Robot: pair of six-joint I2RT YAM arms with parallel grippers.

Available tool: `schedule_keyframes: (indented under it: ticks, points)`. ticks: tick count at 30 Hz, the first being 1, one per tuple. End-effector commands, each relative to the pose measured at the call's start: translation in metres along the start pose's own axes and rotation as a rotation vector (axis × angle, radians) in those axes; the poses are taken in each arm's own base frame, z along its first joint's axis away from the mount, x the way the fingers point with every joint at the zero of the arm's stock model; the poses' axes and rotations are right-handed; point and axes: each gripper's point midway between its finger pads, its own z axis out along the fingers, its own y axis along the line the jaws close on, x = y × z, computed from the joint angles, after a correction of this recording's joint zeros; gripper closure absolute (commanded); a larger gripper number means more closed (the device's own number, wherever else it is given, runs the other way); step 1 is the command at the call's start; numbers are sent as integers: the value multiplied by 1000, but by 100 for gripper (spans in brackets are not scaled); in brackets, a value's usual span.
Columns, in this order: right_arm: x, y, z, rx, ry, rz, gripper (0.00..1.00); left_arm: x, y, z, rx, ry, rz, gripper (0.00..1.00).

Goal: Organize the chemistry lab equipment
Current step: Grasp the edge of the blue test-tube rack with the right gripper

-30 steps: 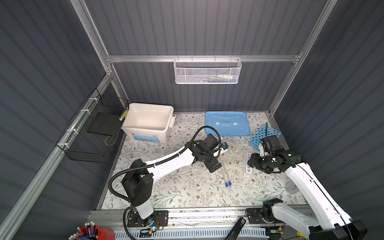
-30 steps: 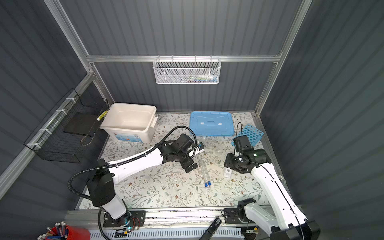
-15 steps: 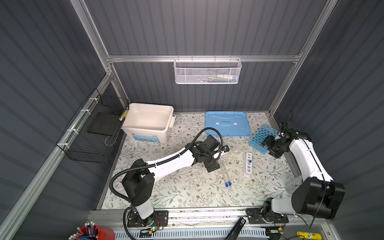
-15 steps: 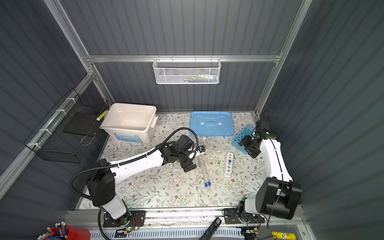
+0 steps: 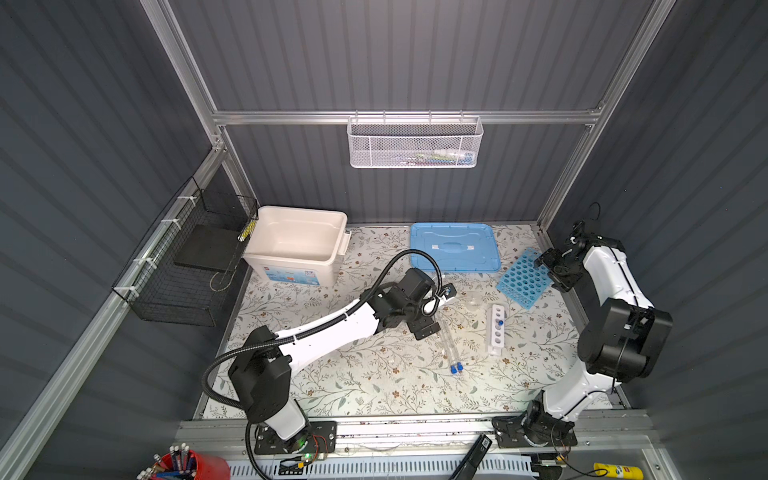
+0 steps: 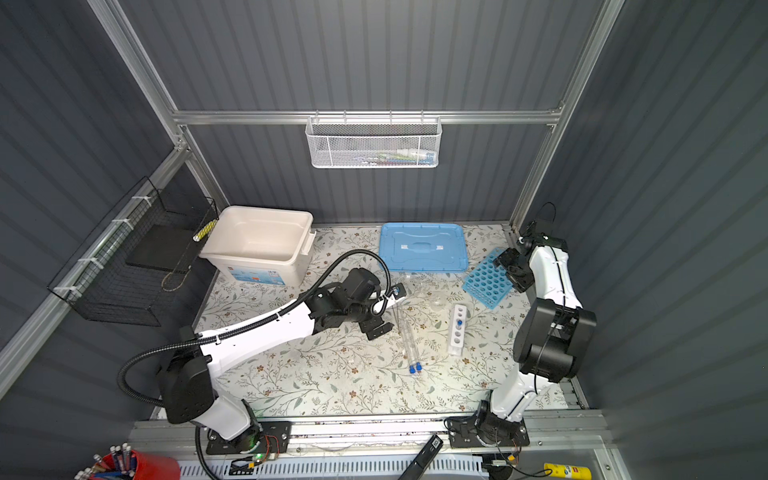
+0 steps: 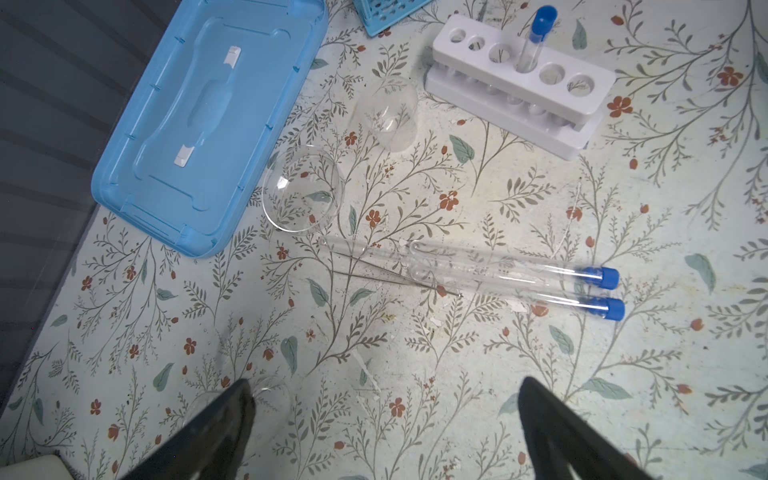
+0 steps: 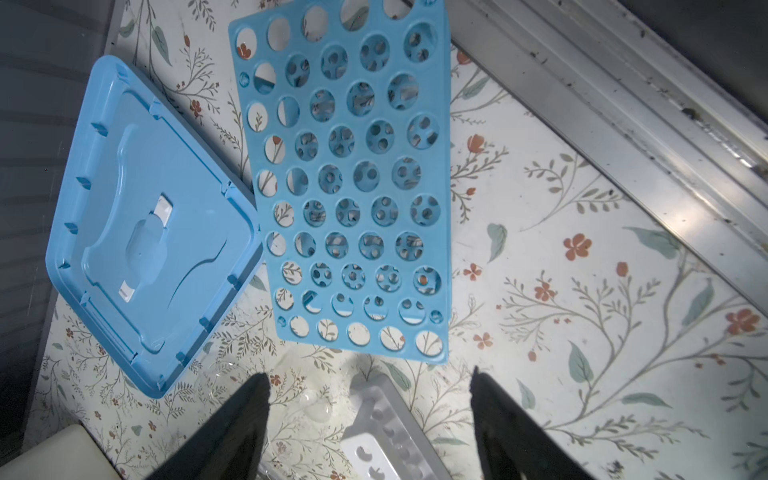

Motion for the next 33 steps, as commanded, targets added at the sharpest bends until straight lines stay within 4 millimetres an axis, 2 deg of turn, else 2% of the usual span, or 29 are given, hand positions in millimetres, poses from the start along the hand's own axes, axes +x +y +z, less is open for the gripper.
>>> schedule_keyframes:
  ticks: [1, 6, 9, 14, 19, 28, 33]
  points:
    - [-7, -11, 3, 23, 1, 46, 23, -3, 7, -17, -35, -37, -42, 0]
    - [14, -20, 15, 2, 17, 46, 23, -5, 7, -26, -44, -70, -64, 0]
    - [17, -21, 22, -38, -8, 66, 23, -5, 6, -25, -37, -75, -74, 0]
    - [12, -21, 42, -58, -11, 92, 24, -3, 3, -25, -24, -66, -86, 0]
    - [4, -22, 52, -68, -10, 94, 24, -2, 6, -29, -45, -74, -95, 0]
    - [-1, -21, 83, -79, 59, 90, 30, 2, 8, -30, -59, -61, -110, 0]
    - [3, -15, 84, -114, 81, 97, 38, 2, 8, -30, -62, -64, -118, 0]
